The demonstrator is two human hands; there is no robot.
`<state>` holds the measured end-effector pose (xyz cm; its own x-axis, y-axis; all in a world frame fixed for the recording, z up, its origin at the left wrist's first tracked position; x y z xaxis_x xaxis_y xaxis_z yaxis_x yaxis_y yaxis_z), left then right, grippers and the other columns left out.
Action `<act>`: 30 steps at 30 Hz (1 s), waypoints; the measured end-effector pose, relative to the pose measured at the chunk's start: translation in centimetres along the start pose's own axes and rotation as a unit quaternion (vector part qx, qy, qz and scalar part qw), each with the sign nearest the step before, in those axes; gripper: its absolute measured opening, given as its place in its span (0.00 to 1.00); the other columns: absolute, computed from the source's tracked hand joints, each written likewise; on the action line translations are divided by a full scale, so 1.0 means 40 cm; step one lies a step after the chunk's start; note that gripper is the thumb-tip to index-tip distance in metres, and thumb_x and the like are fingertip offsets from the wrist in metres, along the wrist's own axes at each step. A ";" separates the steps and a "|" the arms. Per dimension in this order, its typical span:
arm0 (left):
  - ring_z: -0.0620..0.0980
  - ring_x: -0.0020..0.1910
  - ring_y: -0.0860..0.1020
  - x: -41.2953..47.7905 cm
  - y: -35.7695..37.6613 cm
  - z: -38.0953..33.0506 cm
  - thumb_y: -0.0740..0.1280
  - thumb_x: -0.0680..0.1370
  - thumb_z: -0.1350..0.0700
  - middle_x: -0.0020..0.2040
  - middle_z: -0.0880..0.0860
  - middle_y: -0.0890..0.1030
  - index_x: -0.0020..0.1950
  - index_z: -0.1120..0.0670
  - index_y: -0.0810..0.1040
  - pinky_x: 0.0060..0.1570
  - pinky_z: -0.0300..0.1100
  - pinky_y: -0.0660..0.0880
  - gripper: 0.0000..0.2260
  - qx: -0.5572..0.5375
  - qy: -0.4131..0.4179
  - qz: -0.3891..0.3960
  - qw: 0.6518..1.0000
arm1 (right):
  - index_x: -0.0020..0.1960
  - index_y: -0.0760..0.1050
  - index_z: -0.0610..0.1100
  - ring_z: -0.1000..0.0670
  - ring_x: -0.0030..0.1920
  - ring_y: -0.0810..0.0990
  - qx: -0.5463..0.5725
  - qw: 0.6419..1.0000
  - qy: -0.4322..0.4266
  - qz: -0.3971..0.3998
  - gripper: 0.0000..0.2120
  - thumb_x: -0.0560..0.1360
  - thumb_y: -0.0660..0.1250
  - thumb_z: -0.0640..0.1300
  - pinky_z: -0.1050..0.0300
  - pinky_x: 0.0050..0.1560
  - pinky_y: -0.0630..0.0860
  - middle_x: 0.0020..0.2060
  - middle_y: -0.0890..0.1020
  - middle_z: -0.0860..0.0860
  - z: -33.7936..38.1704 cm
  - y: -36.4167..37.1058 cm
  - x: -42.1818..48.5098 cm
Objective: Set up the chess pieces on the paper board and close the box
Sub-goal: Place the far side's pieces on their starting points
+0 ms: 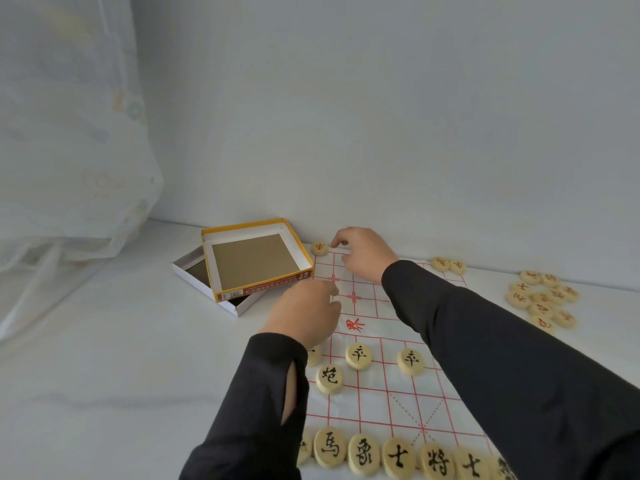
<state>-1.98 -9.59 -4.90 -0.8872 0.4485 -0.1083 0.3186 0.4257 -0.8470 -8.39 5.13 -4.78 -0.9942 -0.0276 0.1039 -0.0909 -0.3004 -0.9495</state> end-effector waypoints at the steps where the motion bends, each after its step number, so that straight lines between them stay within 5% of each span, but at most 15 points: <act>1: 0.49 0.65 0.70 -0.003 0.003 -0.012 0.57 0.80 0.53 0.67 0.50 0.72 0.69 0.50 0.69 0.64 0.43 0.68 0.17 0.000 0.005 -0.001 1.000 | 0.60 0.76 0.44 0.47 0.62 0.74 0.000 1.000 0.004 -0.001 0.18 0.74 0.60 0.31 0.57 0.59 0.70 0.61 0.77 0.47 -0.006 -0.011 -0.020; 17: 0.49 0.62 0.72 -0.004 0.112 -0.227 0.57 0.80 0.55 0.66 0.50 0.74 0.68 0.50 0.70 0.59 0.41 0.69 0.16 -0.012 0.040 -0.016 0.999 | 0.69 0.67 0.46 0.47 0.66 0.70 0.013 0.987 0.132 -0.093 0.23 0.75 0.65 0.39 0.54 0.65 0.67 0.65 0.72 0.47 -0.169 -0.119 -0.338; 30: 0.50 0.73 0.56 -0.007 0.225 -0.339 0.58 0.80 0.56 0.72 0.49 0.65 0.70 0.51 0.68 0.71 0.44 0.56 0.18 0.025 0.120 -0.059 0.991 | 0.70 0.66 0.44 0.45 0.70 0.63 0.029 0.956 0.256 -0.141 0.24 0.75 0.64 0.42 0.51 0.70 0.62 0.69 0.68 0.46 -0.392 -0.154 -0.445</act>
<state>5.67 4.76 -5.45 -0.8106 0.5742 0.1150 0.1951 0.4499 -0.8715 8.98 22.43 -5.42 -0.8304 0.5273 0.1799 -0.3703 -0.2810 -0.8854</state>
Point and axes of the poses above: each hand's wrist, its own x-axis towards the middle knuckle, its own y-axis out of the palm, z = x × y, the point moved 1 cm from there along x, towards the middle knuckle
